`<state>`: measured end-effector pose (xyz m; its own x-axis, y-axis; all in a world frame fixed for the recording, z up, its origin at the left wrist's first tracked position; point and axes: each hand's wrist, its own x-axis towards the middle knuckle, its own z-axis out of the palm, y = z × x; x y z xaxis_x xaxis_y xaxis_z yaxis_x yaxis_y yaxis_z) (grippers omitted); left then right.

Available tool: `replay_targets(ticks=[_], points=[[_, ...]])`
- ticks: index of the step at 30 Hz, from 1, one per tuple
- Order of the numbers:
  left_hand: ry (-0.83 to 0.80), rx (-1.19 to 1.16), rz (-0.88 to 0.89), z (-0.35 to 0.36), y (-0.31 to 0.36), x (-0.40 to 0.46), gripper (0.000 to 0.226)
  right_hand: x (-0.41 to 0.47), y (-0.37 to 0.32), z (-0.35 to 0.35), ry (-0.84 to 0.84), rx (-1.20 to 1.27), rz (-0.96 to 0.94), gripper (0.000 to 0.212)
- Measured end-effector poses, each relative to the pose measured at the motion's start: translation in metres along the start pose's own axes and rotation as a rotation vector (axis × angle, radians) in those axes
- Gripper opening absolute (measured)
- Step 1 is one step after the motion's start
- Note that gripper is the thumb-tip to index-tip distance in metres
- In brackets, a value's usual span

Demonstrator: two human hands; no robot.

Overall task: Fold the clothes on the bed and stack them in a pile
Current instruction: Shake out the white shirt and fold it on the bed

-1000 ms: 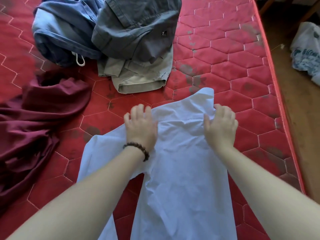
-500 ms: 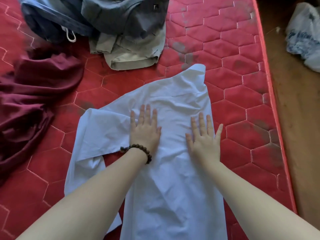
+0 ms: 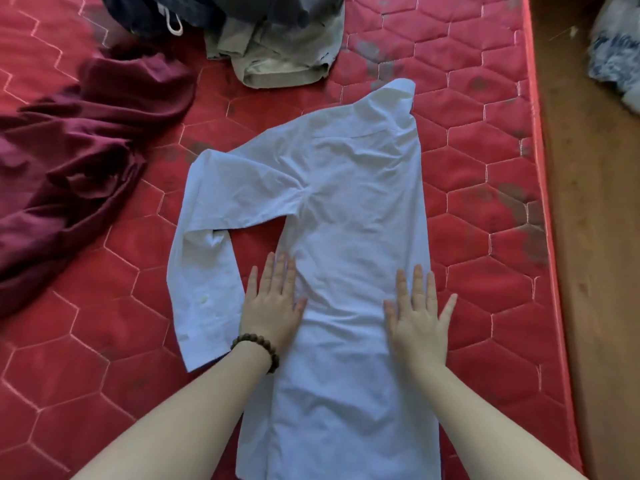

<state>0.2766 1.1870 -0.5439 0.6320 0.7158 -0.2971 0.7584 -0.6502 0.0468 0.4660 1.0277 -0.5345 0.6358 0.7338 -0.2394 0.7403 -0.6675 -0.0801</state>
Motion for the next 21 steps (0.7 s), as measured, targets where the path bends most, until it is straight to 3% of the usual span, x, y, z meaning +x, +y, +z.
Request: replay_targets(ticks=[5, 9, 16, 19, 21], points=[[-0.079, -0.048, -0.016, 0.011, 0.011, -0.066, 0.072, -0.069, -0.022, 0.011, -0.080, 0.066, -0.080, 0.059], [-0.150, -0.065, 0.008, 0.020, 0.011, -0.123, 0.072, -0.126, -0.027, 0.019, -0.075, 0.050, -0.019, 0.057], [-0.188, -0.089, 0.185, 0.032, 0.008, -0.216, 0.065, -0.202, -0.029, 0.041, -0.227, 0.015, 0.019, 0.059], [-0.232, -0.096, 0.275, 0.027, 0.003, -0.239, 0.074, -0.226, -0.026, 0.034, -0.267, 0.027, -0.002, 0.066], [-0.173, -0.120, 0.308, 0.020, 0.001, -0.246, 0.068, -0.240, -0.023, 0.030, -0.296, 0.058, -0.022, 0.074]])
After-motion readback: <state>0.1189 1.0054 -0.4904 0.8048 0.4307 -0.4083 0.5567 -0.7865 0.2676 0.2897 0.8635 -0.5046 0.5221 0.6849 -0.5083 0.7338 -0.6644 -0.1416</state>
